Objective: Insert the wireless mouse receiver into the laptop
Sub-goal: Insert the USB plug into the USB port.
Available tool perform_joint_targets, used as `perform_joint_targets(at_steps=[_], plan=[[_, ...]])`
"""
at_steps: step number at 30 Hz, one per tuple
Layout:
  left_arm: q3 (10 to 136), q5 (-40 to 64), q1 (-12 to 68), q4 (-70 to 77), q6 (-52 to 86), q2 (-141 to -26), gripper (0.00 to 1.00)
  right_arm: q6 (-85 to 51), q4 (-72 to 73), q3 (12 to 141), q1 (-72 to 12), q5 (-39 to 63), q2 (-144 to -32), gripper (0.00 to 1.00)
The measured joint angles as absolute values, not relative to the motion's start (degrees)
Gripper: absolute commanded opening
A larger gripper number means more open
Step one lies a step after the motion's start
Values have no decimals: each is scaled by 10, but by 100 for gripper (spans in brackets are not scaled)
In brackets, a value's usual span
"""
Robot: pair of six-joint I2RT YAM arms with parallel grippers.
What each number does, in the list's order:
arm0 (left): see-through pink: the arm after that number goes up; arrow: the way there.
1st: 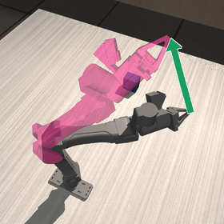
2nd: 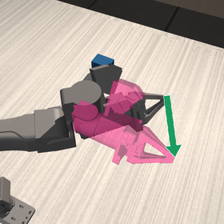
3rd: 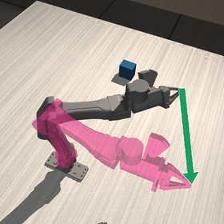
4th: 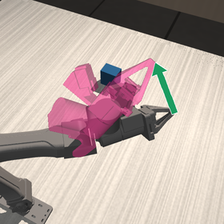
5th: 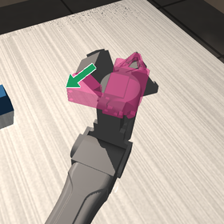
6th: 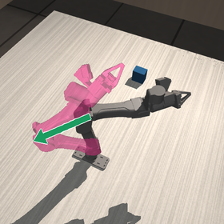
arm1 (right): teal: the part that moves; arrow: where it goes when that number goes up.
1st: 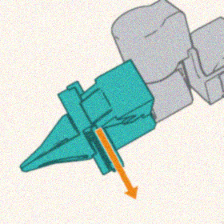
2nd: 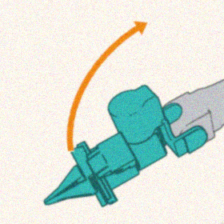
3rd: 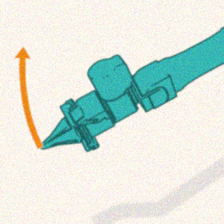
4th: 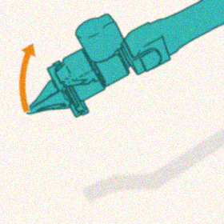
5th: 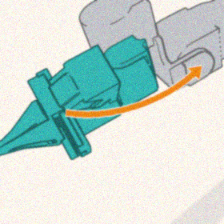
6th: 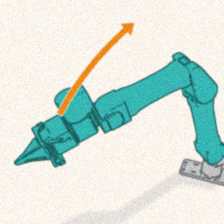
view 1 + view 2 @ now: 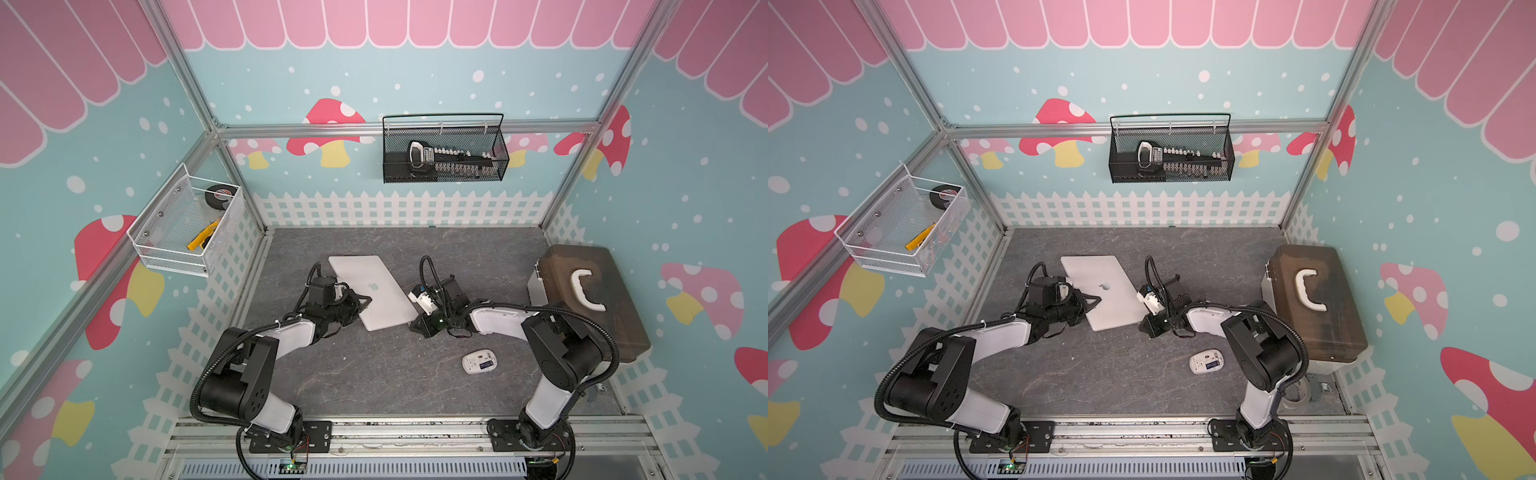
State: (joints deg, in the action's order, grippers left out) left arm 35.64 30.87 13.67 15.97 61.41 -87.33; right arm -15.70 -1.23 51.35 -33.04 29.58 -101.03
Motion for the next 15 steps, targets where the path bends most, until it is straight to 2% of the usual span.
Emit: perform_joint_targets(at_steps=[15], plan=[[364,309,136,146,609,-873,0,-157,-17,522,-330,296,-1020,11]])
